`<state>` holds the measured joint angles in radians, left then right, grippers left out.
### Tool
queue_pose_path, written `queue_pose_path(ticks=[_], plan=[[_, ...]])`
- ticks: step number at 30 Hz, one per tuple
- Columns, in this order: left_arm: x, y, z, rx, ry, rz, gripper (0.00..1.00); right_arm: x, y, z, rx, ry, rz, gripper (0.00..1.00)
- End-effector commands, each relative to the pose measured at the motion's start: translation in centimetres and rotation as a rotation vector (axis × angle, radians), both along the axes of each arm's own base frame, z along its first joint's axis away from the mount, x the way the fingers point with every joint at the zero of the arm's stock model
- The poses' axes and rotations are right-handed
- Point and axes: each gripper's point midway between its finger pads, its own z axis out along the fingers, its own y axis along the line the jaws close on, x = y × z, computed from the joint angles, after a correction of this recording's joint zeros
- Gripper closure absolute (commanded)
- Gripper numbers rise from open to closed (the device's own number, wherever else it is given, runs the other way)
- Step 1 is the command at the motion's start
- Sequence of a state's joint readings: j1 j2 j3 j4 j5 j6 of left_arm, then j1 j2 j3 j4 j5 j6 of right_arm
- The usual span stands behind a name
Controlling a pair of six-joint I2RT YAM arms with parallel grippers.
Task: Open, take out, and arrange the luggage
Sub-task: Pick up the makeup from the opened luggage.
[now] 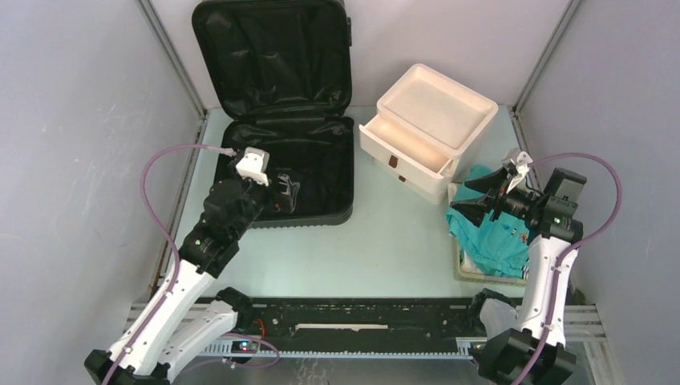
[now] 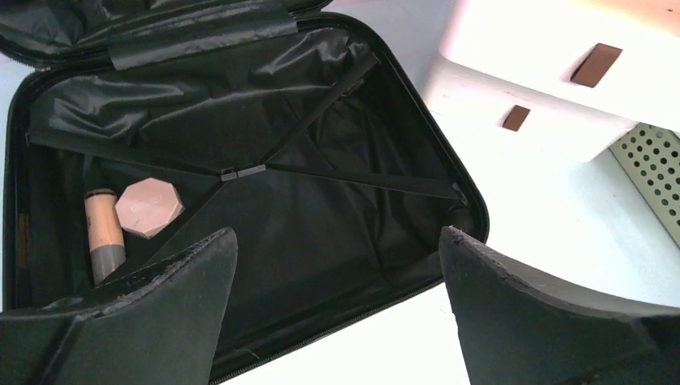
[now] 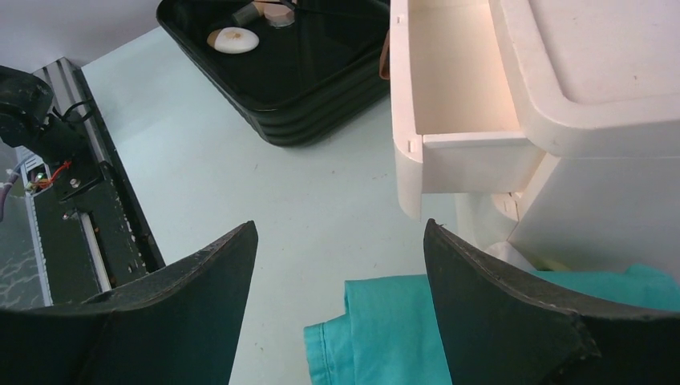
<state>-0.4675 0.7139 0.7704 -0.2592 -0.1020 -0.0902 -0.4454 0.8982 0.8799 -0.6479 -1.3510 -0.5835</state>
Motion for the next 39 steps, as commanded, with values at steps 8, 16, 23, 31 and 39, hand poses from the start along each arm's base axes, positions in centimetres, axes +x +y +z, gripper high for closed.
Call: queue_pose_path(ticks=[8,16,23,31,39], plan=[[4.0,4.2,-1.2,-0.051,0.104,0.164,0.02,-0.6,0.5,1.3,-0.02,-0.07,0.028,0.16],[8.9,8.9,-3.5,-0.041,0.226,0.277,0.18,-0.3,0.7,0.9,-0.032,-0.055,0.032,0.16],[11.9,13.4,-6.4,0.001,0.344,0.374,0.27,-0.3,1.0,0.7,-0.036,-0.049,0.04,0.16],[14.3,14.1,-11.0,0.064,0.507,0.353,0.38,-0.2,0.8,0.6,-0.044,-0.048,0.032,0.16],[15.9,14.4,-13.5,0.099,0.605,0.336,0.31,0.3,0.8,-0.1,-0.035,-0.013,0.04,0.16]])
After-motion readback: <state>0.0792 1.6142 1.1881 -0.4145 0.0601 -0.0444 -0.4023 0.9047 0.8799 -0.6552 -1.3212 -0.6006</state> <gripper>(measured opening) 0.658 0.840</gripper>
